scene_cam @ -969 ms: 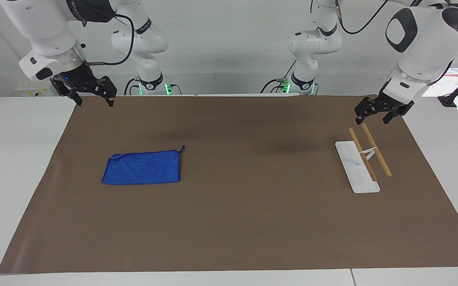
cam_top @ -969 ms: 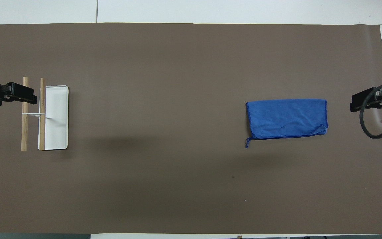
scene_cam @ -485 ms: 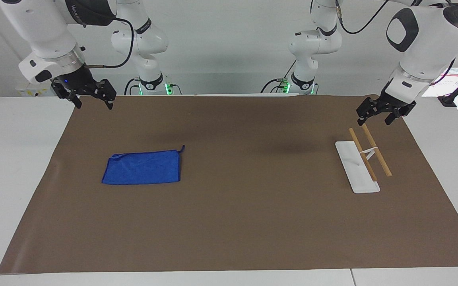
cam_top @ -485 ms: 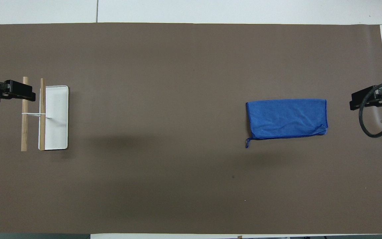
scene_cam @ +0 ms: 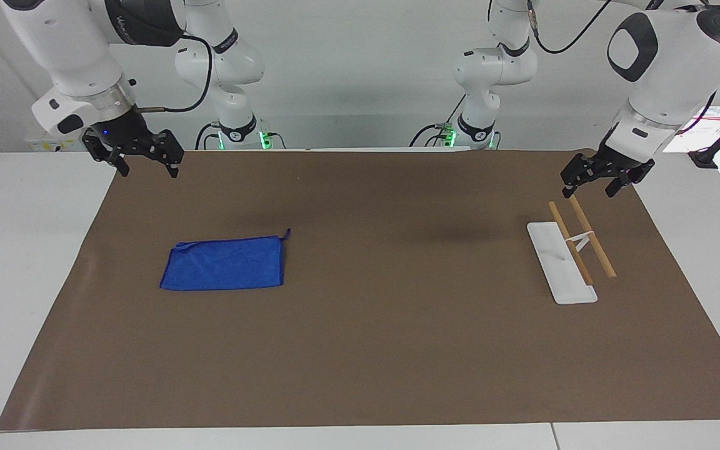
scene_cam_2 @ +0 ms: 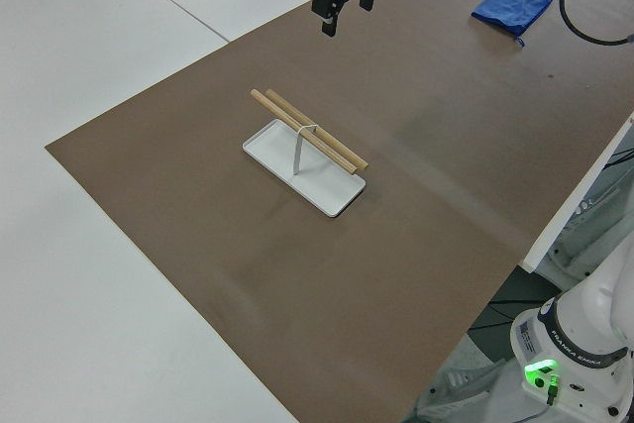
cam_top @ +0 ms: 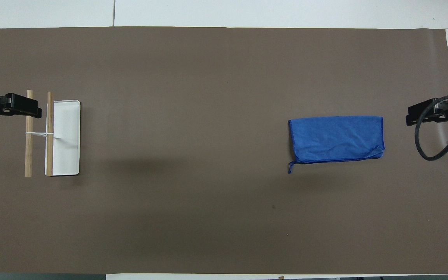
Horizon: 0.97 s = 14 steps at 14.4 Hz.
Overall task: Right arm passes towel to left arm to hang
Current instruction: 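Reach the right gripper down to the blue towel and grasp its edge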
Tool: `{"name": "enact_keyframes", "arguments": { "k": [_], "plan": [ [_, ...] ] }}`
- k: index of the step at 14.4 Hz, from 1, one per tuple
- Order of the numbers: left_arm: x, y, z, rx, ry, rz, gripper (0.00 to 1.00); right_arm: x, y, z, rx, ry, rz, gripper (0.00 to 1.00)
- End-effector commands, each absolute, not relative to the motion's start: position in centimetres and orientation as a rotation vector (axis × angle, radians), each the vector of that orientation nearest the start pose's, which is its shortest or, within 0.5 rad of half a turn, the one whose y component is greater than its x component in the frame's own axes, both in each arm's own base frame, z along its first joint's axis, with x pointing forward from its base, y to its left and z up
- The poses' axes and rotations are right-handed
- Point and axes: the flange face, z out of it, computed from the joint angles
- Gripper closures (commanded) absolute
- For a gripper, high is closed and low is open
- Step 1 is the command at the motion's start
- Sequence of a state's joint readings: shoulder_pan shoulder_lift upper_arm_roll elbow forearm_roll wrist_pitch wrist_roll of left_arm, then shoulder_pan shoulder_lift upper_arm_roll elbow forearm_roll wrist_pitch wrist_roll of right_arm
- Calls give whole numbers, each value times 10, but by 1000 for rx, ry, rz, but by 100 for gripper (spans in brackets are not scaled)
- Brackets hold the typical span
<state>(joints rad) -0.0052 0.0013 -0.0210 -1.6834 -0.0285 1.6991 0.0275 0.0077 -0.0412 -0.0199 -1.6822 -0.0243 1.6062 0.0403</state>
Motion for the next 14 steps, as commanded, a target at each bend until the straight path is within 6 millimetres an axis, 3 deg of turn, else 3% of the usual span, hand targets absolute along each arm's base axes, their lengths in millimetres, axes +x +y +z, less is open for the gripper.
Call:
{"name": "enact_keyframes", "arguments": {
  "k": [1,4,8,14],
  "plan": [
    [560,-15,584,-3157,69,-48,0,533,-5,559,-3163,112,33,0],
    [560,-15,583,-3157,69,-46,0,548,1,500,-3163,82,4,0],
    [559,-14,582,-3157,69,-44,0,543,7,411,-3157,56,-105,0],
    [561,-12,583,-3156,64,-70,0,533,2,342,-3153,-54,-162,0]
  ]
}}
